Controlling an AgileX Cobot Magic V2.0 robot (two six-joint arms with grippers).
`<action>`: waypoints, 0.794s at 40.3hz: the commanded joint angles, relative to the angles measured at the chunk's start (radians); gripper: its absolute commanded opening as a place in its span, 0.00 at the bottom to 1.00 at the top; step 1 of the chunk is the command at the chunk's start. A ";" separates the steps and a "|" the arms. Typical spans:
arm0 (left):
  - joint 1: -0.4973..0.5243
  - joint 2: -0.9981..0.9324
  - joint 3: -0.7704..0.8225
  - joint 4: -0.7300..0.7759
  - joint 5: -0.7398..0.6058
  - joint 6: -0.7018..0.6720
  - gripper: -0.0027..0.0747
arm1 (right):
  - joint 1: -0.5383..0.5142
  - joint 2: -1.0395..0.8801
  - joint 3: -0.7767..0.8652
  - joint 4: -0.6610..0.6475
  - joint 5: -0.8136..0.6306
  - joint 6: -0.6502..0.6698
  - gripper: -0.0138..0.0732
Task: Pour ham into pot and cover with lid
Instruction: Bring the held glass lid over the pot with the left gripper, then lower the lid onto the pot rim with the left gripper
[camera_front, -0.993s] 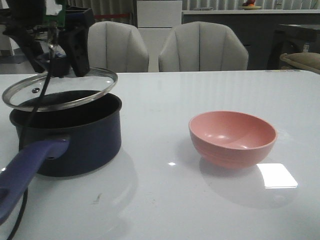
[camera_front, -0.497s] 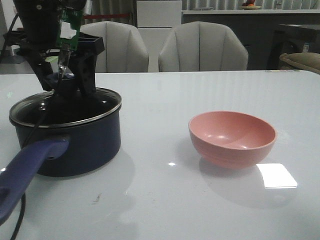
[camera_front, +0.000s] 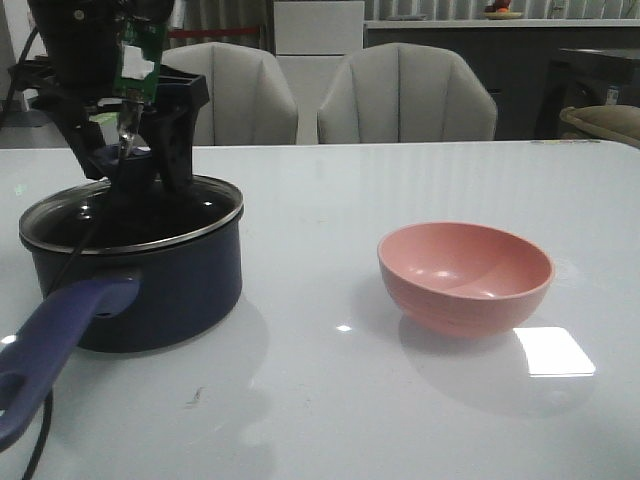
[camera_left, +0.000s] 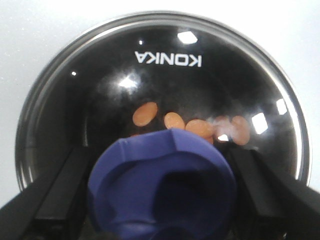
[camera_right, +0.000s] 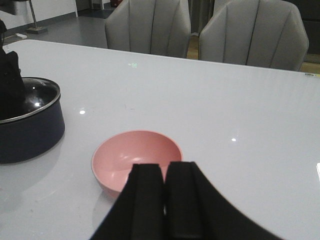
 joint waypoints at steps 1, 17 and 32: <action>-0.005 -0.054 -0.052 0.023 -0.015 -0.004 0.70 | 0.000 0.006 -0.027 -0.002 -0.089 -0.011 0.33; -0.005 -0.052 -0.105 0.022 0.062 -0.004 0.70 | 0.000 0.006 -0.027 -0.002 -0.089 -0.011 0.33; -0.005 -0.052 -0.105 -0.048 0.042 -0.004 0.70 | 0.000 0.006 -0.027 -0.002 -0.089 -0.011 0.33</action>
